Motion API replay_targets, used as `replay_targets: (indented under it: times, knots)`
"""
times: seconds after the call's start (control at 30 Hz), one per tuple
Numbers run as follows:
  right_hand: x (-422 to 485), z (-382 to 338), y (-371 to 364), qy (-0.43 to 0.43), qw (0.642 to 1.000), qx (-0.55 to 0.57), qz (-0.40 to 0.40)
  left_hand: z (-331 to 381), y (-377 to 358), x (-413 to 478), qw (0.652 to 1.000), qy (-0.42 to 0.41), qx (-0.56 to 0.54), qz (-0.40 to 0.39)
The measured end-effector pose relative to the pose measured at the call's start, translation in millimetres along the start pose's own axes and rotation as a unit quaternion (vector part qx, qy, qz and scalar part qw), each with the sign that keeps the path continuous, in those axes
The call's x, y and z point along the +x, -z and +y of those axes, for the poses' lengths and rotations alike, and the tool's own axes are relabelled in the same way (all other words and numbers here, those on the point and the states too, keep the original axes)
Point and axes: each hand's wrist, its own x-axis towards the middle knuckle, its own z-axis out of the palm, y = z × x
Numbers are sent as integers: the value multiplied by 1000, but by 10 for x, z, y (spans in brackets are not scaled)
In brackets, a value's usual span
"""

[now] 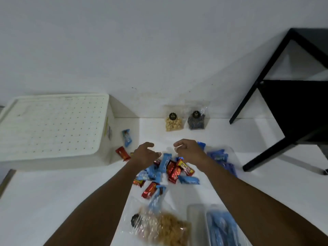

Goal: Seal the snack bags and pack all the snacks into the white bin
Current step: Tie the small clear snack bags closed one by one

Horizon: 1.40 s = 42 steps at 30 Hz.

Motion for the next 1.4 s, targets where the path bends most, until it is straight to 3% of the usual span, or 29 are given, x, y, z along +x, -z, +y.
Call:
replay_targets:
  times: [0.27, 0.43, 0.67, 0.77, 1.0, 1.1, 1.3, 1.4]
  knots:
    - [-727, 677, -828, -59, 991, -81, -85, -1013, -122, -801, 992, 24, 122, 20]
    - [-960, 935, -1107, -30, 971, -191, -139, -1557, -168, -1066, 983, 92, 155, 20]
    - [-1056, 1034, -1175, -34, 976, -192, -97, -1746, -282, -1194, 991, 100, 91, 19]
    - [-1053, 952, -1063, -27, 981, -164, -102, -1602, -256, -1196, 993, 68, 98, -9]
    - [-1005, 354, -475, 22, 981, -117, -156, -783, 40, -1235, 998, 21, -11, -57]
    - [-986, -16, -104, 57, 988, -50, -133, -339, 247, -1229, 996, -22, -50, -66]
    - [-1061, -794, 600, 125, 988, 60, -61, 607, 518, -1288, 978, -148, -149, -7]
    - [-1119, -1080, 846, 167, 981, 95, -21, 1041, 586, -1322, 969, -196, -149, -15]
